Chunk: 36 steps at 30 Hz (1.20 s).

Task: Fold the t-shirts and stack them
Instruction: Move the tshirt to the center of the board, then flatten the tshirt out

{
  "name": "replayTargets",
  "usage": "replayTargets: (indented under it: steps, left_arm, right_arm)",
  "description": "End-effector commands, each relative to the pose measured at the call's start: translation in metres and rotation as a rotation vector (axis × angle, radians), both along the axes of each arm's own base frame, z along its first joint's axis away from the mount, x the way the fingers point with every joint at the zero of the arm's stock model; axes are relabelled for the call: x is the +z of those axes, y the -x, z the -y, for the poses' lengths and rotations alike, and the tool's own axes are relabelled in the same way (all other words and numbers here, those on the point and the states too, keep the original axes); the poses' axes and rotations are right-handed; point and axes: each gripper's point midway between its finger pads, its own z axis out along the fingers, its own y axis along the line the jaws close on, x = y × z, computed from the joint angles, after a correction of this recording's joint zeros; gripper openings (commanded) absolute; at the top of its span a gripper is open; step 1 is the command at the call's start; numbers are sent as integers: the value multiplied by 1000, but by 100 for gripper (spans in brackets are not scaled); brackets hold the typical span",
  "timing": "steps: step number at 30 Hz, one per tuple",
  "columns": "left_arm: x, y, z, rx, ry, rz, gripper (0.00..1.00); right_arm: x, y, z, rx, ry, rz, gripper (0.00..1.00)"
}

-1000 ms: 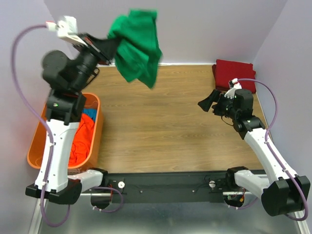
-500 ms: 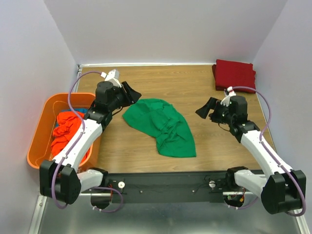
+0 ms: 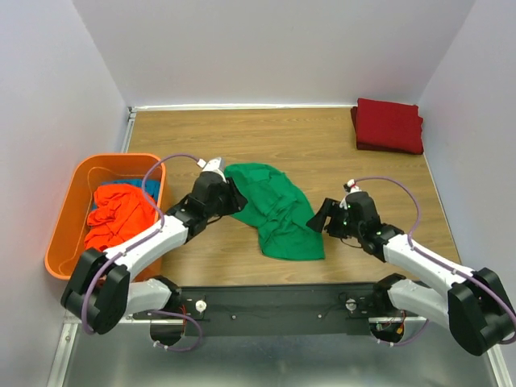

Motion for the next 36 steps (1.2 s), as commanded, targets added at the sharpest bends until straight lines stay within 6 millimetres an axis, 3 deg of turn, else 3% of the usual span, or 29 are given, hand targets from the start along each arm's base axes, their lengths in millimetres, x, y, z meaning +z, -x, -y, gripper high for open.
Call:
replayTargets:
  steps: [1,5,9,14,18,23,24,27,28,31,33,36]
  left_arm:
    - [-14,-7,5,36,-37,23,45]
    - [-31,4,35,-58,-88,5,53]
    - [-42,2,54,-90,-142,5,59]
    - [-60,0,74,-126,-194,-12,61]
    - [-66,-8,77,-101,-219,-15,56]
    - [-73,-19,74,-65,-267,-12,40]
    - [-72,-23,73,-48,-279,-8,29]
    - [-68,-27,68,-27,-296,-6,4]
    - [-60,-27,65,-14,-298,7,0]
    - [-50,-25,49,29,-319,11,0]
    - [-29,-28,35,82,-306,45,0]
    - [-14,-26,2,146,-294,48,0]
  right_arm:
    - [-10,-4,12,-115,25,12,77]
    - [-19,4,9,-109,32,-17,76]
    - [-28,3,7,-117,67,-17,74]
    - [-37,6,3,-111,87,-34,70]
    - [-36,3,1,-115,90,-30,54]
    - [-33,-2,-3,-101,94,-24,31]
    - [-32,-5,-4,-102,100,-20,23]
    - [-28,-11,0,-122,126,-6,10]
    - [-20,-21,3,-155,148,19,4]
    - [-8,-32,19,-218,233,48,1]
    - [13,-46,28,-256,255,81,1]
    - [35,-67,48,-319,273,113,1]
